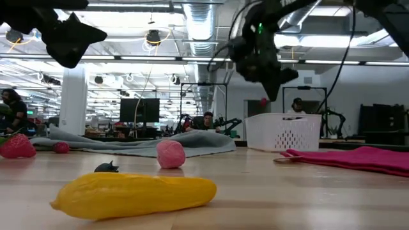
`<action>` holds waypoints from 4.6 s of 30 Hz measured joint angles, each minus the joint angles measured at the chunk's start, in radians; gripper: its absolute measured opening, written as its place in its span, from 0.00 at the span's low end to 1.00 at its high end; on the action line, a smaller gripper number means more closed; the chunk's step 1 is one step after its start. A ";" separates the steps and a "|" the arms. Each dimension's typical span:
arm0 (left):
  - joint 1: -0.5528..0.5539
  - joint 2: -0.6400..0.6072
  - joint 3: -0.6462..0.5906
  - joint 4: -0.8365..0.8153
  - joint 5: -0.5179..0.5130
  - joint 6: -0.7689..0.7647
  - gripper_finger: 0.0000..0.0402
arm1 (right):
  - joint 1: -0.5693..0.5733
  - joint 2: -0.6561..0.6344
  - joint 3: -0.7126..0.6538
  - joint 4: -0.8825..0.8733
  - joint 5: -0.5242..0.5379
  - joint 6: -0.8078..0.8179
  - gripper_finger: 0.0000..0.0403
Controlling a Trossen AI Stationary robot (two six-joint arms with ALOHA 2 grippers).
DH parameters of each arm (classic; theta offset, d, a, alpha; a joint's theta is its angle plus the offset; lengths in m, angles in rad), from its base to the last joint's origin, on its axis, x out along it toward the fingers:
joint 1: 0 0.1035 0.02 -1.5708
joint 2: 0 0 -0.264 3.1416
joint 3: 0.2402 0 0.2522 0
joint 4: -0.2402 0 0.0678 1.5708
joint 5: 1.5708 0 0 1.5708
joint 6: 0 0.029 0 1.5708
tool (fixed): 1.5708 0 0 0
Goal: Pick and placing Produce into tupperware
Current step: Put the red cherry into the white bin, then put the pink peach into the white bin
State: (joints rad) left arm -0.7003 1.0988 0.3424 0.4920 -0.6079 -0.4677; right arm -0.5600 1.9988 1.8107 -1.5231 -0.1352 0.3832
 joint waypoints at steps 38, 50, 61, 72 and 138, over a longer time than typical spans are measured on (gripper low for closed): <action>-0.011 -0.095 0.091 0.011 0.234 0.208 0.54 | 0.564 -0.478 0.001 0.330 0.170 -0.068 0.40; 0.077 -0.316 0.317 -0.414 0.247 0.201 0.54 | 1.056 -0.503 -0.264 0.641 0.462 0.017 0.38; 0.180 -0.348 0.378 -0.712 0.092 0.132 0.53 | 1.333 -0.486 -0.641 1.419 0.643 -0.195 0.35; 0.358 -0.164 0.381 -0.754 0.309 0.055 0.53 | 1.460 -0.467 -0.671 1.619 0.610 -0.296 0.32; 0.319 0.758 0.821 -0.866 0.471 0.005 0.53 | 1.483 -0.522 -0.670 1.553 0.421 -0.418 0.32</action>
State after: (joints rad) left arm -0.3813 1.8568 1.1637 -0.3740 -0.1374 -0.4622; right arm 0.9226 1.4773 1.1404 0.0296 0.2855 -0.0343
